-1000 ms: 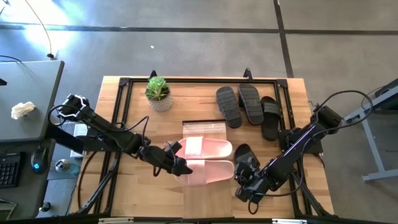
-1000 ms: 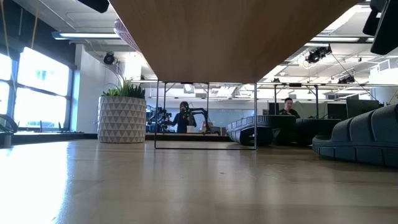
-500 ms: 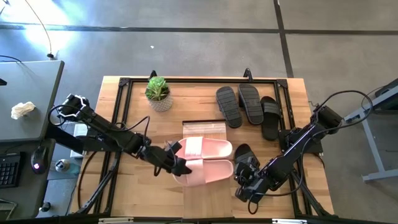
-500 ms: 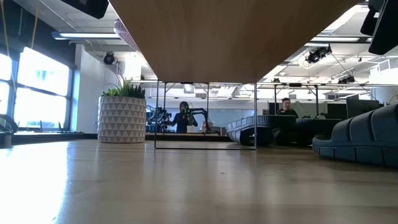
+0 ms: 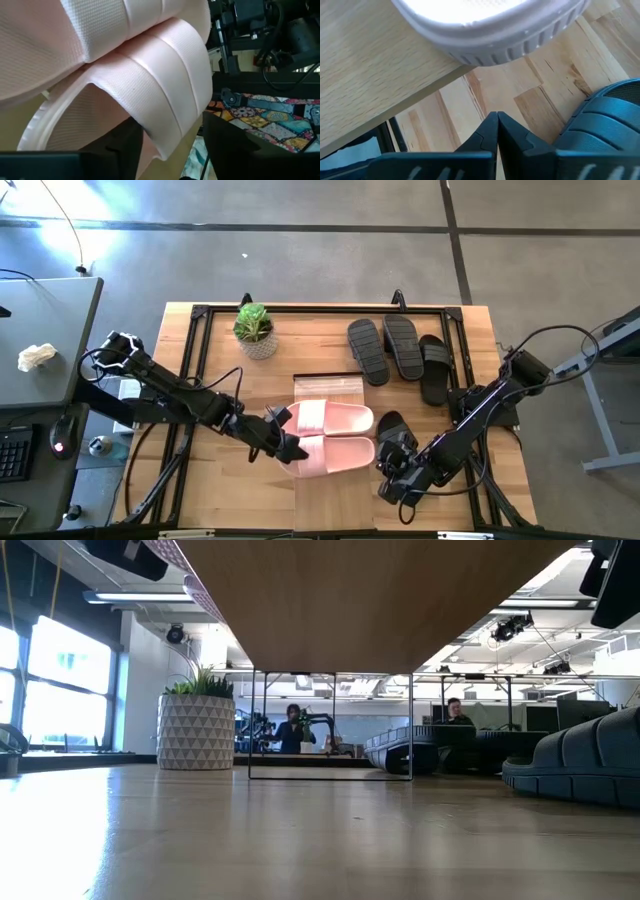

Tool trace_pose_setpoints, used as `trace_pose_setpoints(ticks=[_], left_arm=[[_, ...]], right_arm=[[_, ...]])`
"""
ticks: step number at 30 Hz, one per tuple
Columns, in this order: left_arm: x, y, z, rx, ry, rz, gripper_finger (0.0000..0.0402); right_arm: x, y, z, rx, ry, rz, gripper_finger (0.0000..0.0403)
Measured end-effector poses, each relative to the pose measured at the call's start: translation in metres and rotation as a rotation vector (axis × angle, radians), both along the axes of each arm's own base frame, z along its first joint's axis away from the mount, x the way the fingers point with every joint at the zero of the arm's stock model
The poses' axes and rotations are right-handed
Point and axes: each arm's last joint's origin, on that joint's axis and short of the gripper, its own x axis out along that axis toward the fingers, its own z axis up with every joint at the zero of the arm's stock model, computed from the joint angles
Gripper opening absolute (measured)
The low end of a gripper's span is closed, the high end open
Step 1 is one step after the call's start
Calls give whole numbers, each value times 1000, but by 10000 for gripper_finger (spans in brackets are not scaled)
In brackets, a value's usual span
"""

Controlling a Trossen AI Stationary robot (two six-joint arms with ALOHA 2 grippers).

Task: Pick and place slides into the shelf
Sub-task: Put the pink slipper on the shelf

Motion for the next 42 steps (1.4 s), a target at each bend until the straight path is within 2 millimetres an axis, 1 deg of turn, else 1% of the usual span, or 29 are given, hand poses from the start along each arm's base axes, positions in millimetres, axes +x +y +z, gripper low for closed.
trace_pose_setpoints(ticks=[7, 11, 14, 20, 24, 31, 35, 37, 40, 42], left_arm=[[-1, 0, 1, 30, -9, -31, 235], [-4, 1, 6, 33, -24, -35, 252], [-7, 3, 14, 39, -57, -36, 261], [-16, 5, 26, 34, -99, -44, 269], [-22, 7, 36, 27, -136, -85, 269], [-34, 10, 47, 33, -158, -121, 269], [-43, 12, 58, 40, -204, -198, 265], [-50, 12, 60, 37, -191, -274, 259], [-62, 10, 53, 42, -83, -417, 247], [-71, 4, 43, 72, 29, -463, 239]], right_arm=[[-1, 0, -1, 4, 17, 6, 0], [-1, 0, -1, 6, 20, 8, 0], [-1, 0, -1, 6, 19, 8, 0], [-1, 0, -1, 9, 21, 9, 0], [-1, 0, -1, 10, 22, 10, 0], [-3, -2, -1, 7, 43, -6, 0], [-13, -11, 9, -12, 69, -27, 0], [-19, -17, 17, -29, 80, -34, 0], [-29, -26, 30, -62, 75, -1, 0], [-33, -30, 38, -75, 60, 47, 0]])
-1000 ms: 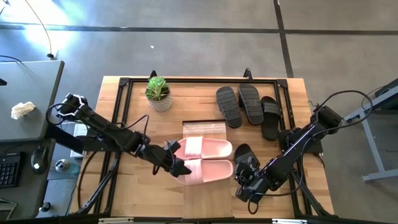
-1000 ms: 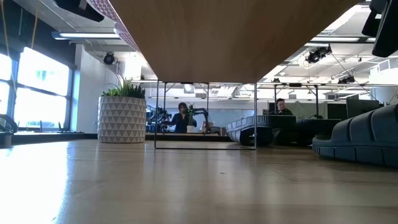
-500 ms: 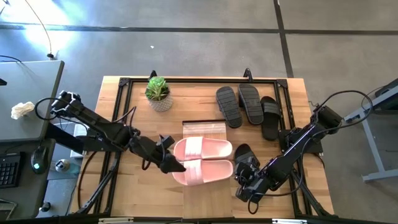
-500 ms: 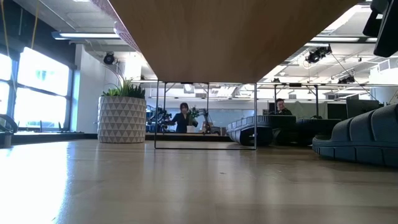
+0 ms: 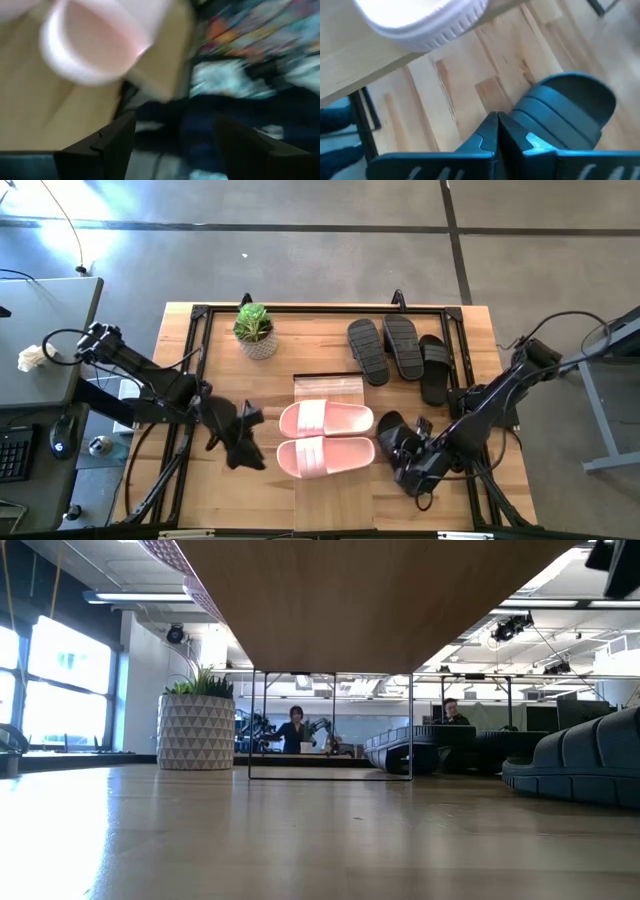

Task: Pick and place slides into the shelf
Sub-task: Put the pink slipper on the shelf

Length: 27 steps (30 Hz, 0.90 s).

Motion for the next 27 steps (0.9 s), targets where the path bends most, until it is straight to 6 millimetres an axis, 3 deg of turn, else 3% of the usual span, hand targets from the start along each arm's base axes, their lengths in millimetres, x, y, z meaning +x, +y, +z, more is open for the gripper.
trace_pose_setpoints(ticks=[6, 11, 17, 27], left_arm=[[-7, -27, -24, 159, 118, 8, 218], [10, -42, -37, 239, 52, 114, 202], [26, -45, -61, 290, 127, 209, 187], [28, -46, -58, 271, 85, 241, 170]], right_arm=[[-5, -4, 12, 15, -28, 68, 0], [3, -4, 16, 28, -102, 75, 0], [17, -18, 17, 24, -112, 68, 0], [27, -21, 21, 44, -150, 139, 0]])
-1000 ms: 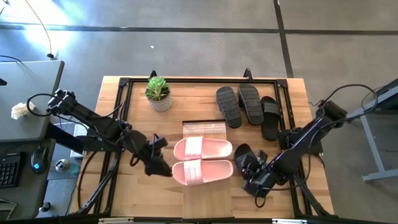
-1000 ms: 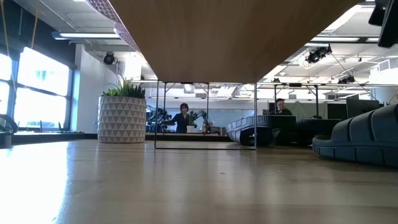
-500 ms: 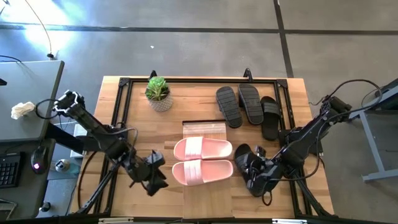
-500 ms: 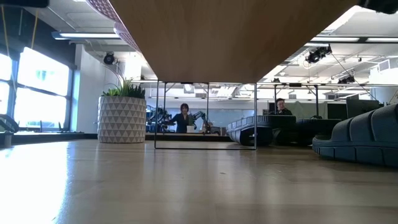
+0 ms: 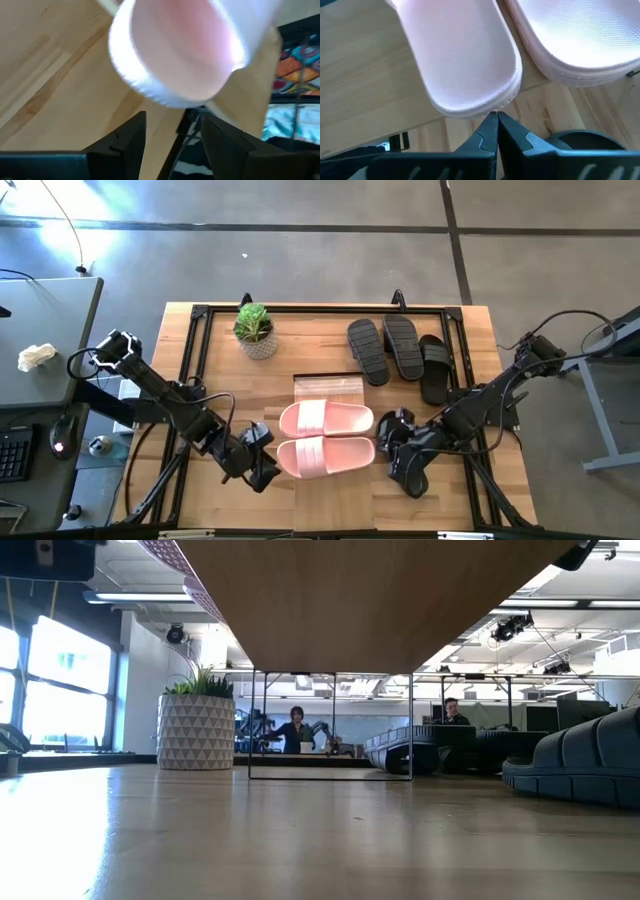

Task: Pick and place slides into the shelf
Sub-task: Put the pink slipper on the shelf

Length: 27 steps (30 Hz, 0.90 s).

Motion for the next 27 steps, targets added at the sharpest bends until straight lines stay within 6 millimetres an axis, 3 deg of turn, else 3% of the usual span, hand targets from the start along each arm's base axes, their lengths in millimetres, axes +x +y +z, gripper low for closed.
trace_pose_setpoints(ticks=[27], left_arm=[[8, 10, 2, -3, -25, -5, 170]], right_arm=[[2, 0, 1, 20, -16, -7, 0]])
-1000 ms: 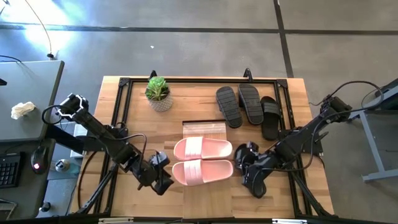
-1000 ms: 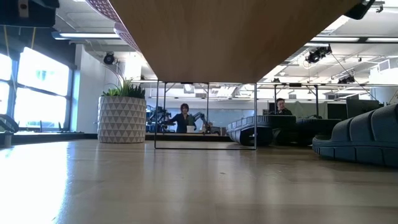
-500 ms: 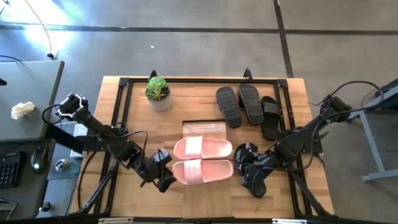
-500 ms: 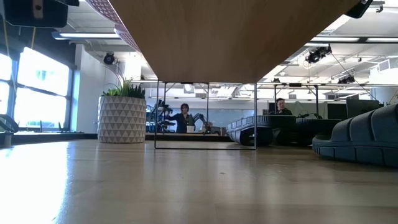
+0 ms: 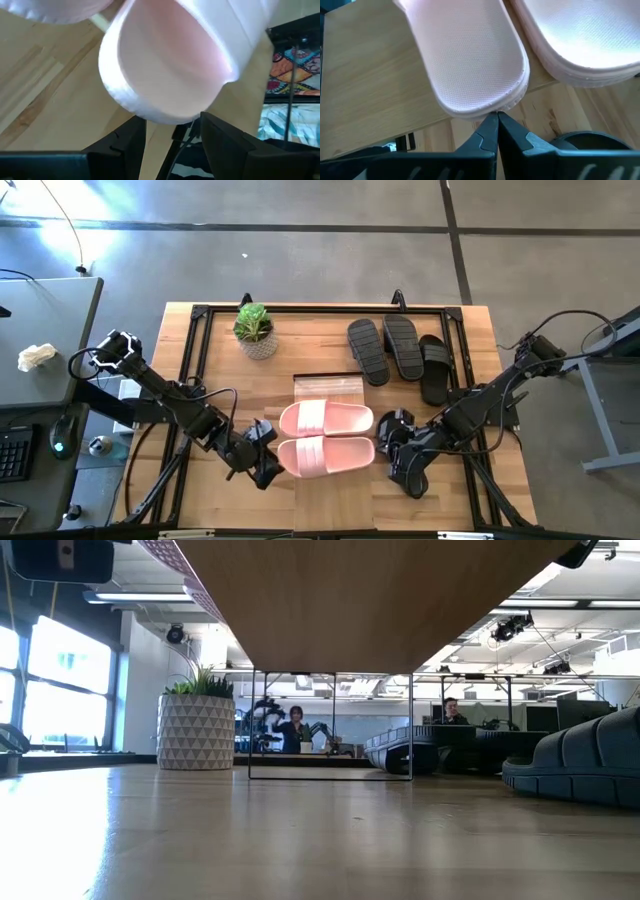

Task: Pick and place slides into the shelf
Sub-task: Put the pink slipper on the shelf

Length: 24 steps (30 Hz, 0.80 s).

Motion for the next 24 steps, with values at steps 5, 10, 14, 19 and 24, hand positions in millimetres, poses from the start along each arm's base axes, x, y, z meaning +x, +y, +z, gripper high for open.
trace_pose_setpoints(ticks=[5, 10, 14, 19, 24], left_arm=[[2, -2, 3, -1, -41, -24, 170], [1, -1, 1, 17, -24, -27, 170], [2, 2, 1, 24, -18, -18, 170], [1, 1, 1, 15, -15, -26, 170], [-2, 1, 6, -8, -27, -39, 170]], right_arm=[[0, -1, 0, -5, 6, -2, 0], [-1, -1, -1, -10, 19, -7, 0], [-3, -3, -2, -25, 39, -9, 0], [-17, -10, 2, -34, 92, -46, 0], [-37, -18, 13, -39, 109, -83, 0]])
